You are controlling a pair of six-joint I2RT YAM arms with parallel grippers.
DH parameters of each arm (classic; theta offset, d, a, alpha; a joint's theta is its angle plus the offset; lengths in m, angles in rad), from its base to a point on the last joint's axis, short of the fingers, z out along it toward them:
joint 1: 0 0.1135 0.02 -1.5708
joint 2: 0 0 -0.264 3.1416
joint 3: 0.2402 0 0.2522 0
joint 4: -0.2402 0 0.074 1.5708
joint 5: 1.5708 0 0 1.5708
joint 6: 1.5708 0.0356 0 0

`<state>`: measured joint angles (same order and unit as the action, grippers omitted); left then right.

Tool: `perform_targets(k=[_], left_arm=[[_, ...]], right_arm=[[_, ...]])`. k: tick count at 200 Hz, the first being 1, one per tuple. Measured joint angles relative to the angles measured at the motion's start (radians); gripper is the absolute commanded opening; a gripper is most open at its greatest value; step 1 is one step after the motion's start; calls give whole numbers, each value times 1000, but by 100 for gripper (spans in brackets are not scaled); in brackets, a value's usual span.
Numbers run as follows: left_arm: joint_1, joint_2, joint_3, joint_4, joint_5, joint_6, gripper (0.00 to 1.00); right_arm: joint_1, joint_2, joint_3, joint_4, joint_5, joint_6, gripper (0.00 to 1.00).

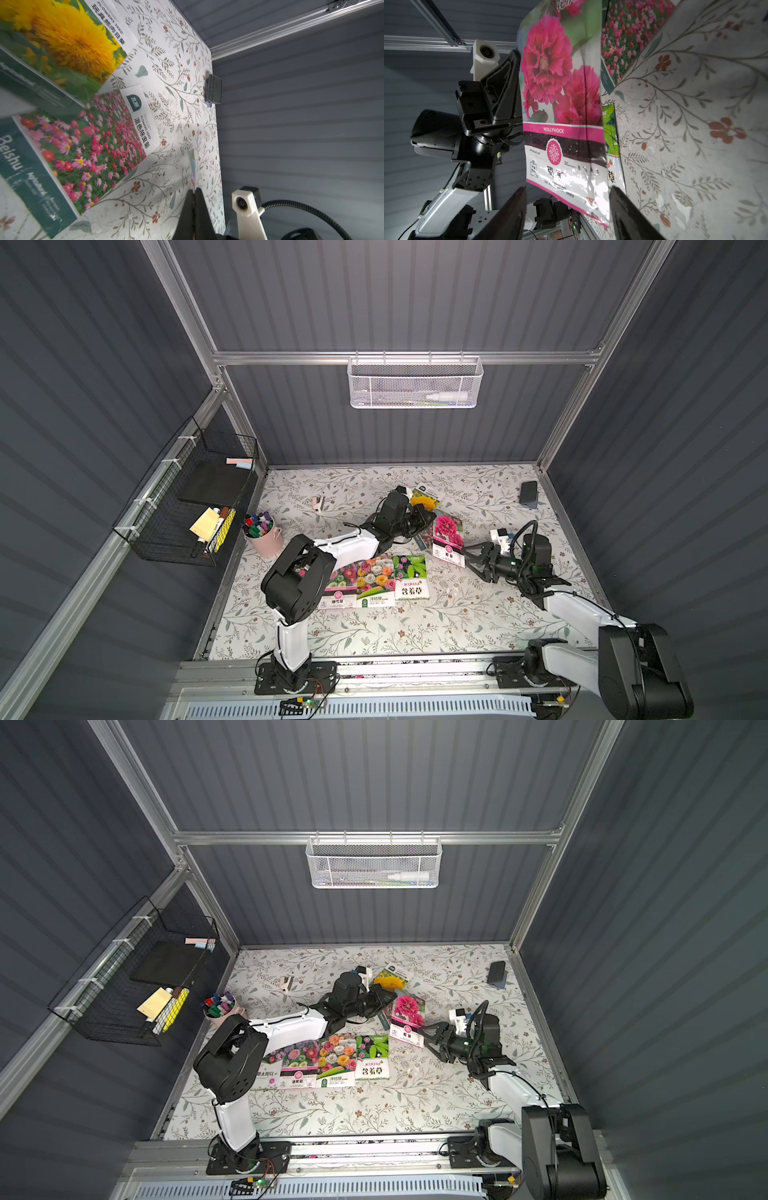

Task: Arrange the seed packets in a row
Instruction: Pick up the seed packet from the center of the board.

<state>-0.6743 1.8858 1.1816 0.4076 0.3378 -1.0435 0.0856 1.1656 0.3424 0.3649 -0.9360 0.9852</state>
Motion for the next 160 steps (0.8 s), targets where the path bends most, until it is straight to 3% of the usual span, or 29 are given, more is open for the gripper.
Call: perform_targets(k=[27, 114, 160], left_arm=[[-14, 6, 0, 10, -33, 0, 0], [-55, 8, -4, 50, -100, 17, 0], [-67, 8, -24, 45, -128, 57, 0]], right_arm=[[0, 0, -20, 71, 20, 71, 40], [0, 39, -67, 312, 43, 236, 27], [10, 3, -64, 293, 44, 251, 1]])
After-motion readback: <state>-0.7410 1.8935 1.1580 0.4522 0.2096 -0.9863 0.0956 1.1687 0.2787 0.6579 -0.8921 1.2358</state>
